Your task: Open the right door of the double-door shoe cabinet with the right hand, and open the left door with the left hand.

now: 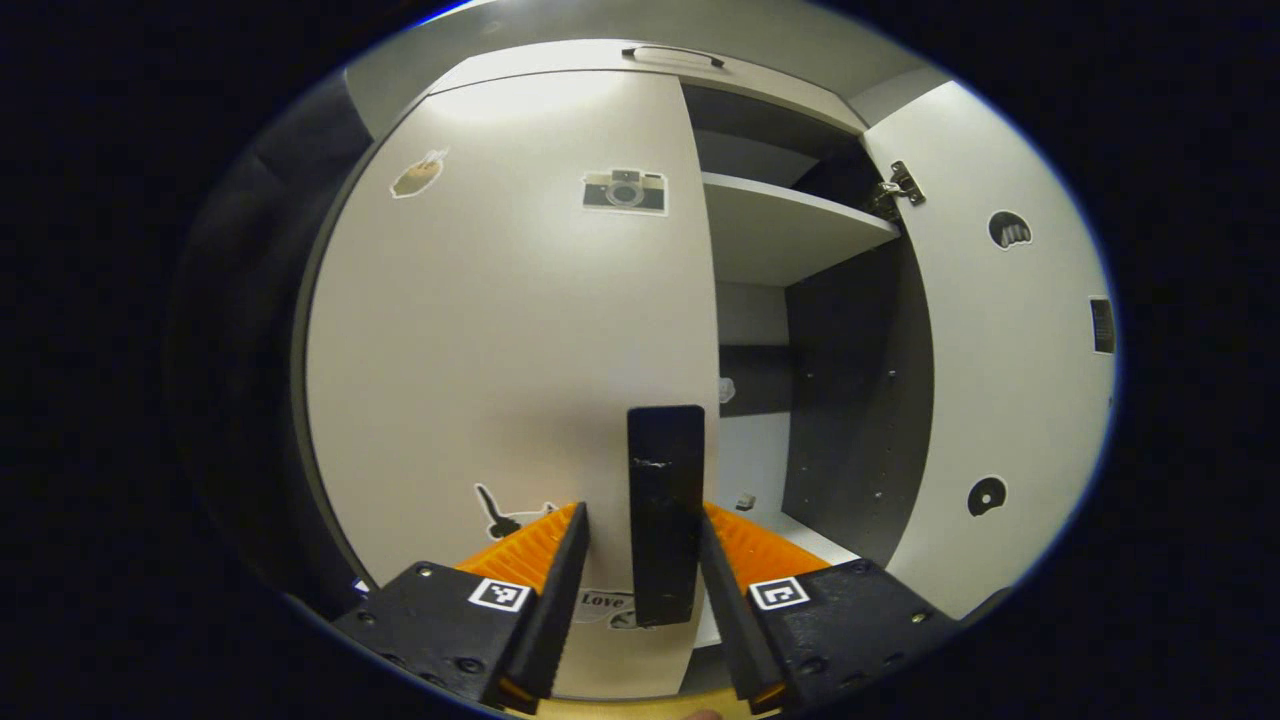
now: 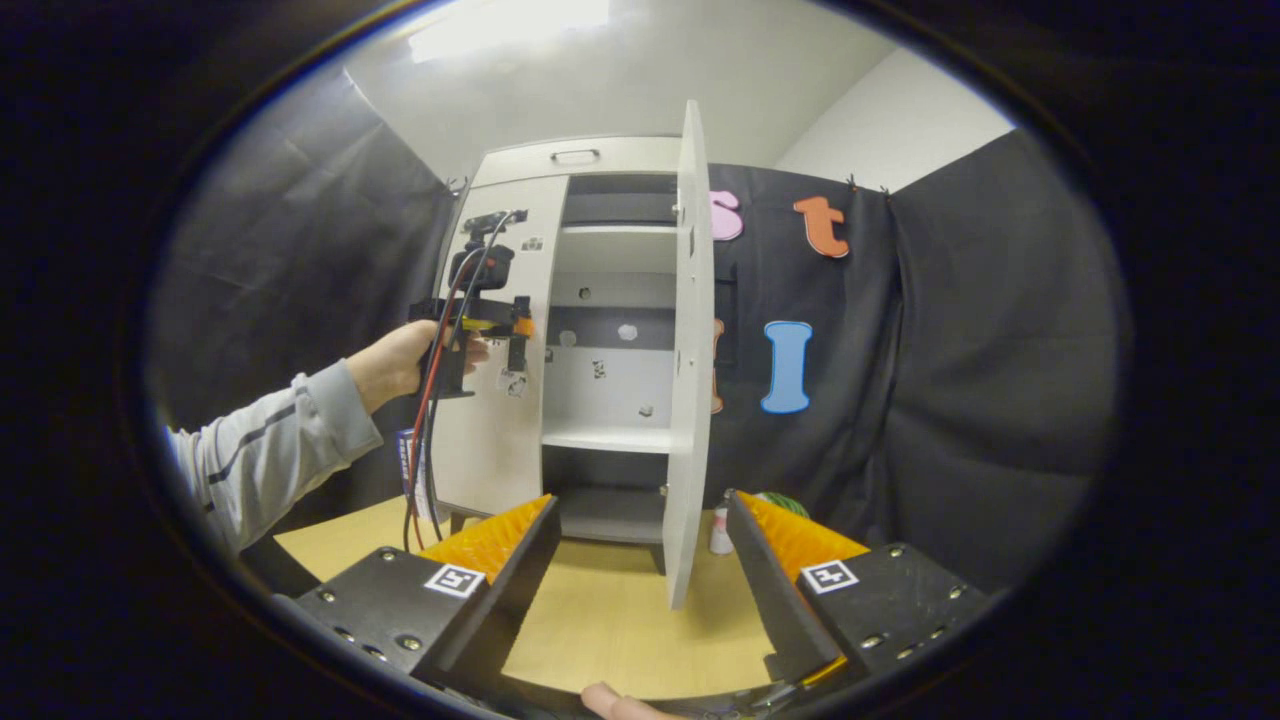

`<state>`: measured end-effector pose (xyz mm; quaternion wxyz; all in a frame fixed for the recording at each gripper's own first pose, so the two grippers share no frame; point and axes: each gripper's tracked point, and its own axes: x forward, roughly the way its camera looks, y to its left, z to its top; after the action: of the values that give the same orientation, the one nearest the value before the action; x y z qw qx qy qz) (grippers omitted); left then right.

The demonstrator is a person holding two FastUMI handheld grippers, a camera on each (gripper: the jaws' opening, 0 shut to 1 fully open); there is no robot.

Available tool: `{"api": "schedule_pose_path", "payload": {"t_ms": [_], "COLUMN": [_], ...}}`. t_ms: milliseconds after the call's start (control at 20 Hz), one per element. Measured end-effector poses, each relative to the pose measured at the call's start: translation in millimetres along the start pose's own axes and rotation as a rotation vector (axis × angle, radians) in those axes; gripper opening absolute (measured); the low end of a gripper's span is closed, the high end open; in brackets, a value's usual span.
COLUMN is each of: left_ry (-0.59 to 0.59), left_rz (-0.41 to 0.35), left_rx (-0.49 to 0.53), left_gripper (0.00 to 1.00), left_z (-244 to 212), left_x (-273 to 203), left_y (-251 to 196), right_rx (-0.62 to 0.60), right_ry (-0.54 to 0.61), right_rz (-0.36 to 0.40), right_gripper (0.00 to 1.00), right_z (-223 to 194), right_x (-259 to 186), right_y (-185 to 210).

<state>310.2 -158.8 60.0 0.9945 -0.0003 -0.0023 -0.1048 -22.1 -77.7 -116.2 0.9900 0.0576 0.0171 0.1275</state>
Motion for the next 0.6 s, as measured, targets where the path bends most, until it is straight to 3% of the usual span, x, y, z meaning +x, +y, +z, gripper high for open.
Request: {"api": "schedule_pose_path", "payload": {"t_ms": [50, 150, 400, 600], "left_ry": [0.009, -0.019, 0.016, 0.035], "left_rz": [0.005, 0.008, 0.015, 0.017], "left_rx": [-0.009, -0.014, -0.010, -0.024], "left_gripper": [0.48, 0.35, 0.29, 0.24], "left_z": [-2.1, 1.5, -3.8, -5.5], "left_x": [0.7, -0.4, 0.4, -7.4], "left_y": [-3.0, -1.5, 0.0, -0.2], "right_rx": [0.018, 0.037, 0.044, 0.064], "right_ry": [0.006, 0.008, 0.027, 0.040], "right_rz": [-0.003, -0.023, -0.106, -0.125], "right_gripper": [1.00, 0.99, 0.99, 0.99], "right_z": [-1.5, -2.8, -8.8, -8.7], "right_x": [-1.0, -1.6, -7.6, -16.3], "right_y": [0.3, -2.4, -7.5, -1.9]}}
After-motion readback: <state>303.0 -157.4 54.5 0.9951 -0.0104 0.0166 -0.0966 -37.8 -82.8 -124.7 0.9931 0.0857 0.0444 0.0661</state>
